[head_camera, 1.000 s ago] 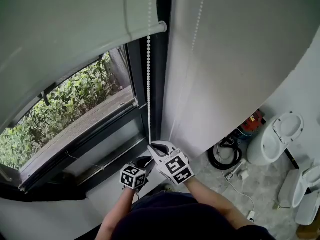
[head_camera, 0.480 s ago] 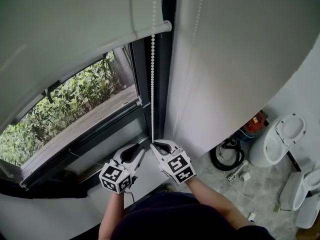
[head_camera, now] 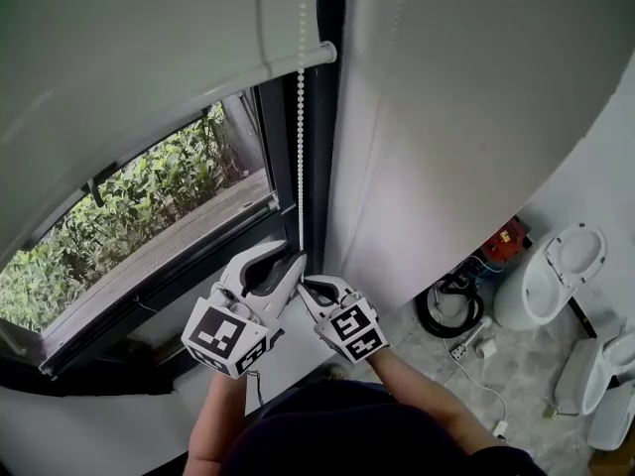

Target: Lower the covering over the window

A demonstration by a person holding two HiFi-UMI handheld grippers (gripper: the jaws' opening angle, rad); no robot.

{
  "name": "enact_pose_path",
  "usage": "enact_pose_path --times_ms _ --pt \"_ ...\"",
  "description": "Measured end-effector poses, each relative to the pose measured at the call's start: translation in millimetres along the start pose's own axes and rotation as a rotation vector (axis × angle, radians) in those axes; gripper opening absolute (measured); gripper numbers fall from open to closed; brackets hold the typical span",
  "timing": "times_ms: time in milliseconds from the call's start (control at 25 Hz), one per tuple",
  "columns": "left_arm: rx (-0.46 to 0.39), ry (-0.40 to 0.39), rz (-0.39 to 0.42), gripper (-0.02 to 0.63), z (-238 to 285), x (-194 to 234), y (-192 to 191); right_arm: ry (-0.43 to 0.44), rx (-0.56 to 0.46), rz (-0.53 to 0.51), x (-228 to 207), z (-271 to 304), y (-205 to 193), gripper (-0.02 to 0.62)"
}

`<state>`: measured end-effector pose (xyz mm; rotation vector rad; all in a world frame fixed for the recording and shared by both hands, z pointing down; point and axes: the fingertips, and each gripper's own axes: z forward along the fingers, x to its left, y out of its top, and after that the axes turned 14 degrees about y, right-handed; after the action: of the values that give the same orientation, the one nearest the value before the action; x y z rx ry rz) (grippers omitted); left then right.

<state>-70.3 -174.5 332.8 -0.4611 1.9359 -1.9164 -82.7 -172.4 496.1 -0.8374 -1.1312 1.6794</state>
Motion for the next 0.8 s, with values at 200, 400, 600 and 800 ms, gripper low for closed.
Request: enact_pose_path --times_ms 200,400,600,800 --pt "0.000 -0.003 0.033 0.049 14.9 -3.1 15.9 0.002 0.003 -0.007 1.4 -0.9 0.2 0.012" --pt "0.020 -0.023 -0.002 0.014 16.4 -5.5 14.1 0.000 0.010 -0.011 0.0 -0.5 -1.0 0.012" --pt "0.077 -0.032 -0.011 0.014 17.4 -7.0 -11.2 0.001 0.066 0.004 -0.3 4.6 -24.8 0.012" --pt "0.165 -0.055 -0.038 0.014 17.6 -18.5 -55.2 0.010 0.158 0.046 -0.1 12.7 -67.1 0.012"
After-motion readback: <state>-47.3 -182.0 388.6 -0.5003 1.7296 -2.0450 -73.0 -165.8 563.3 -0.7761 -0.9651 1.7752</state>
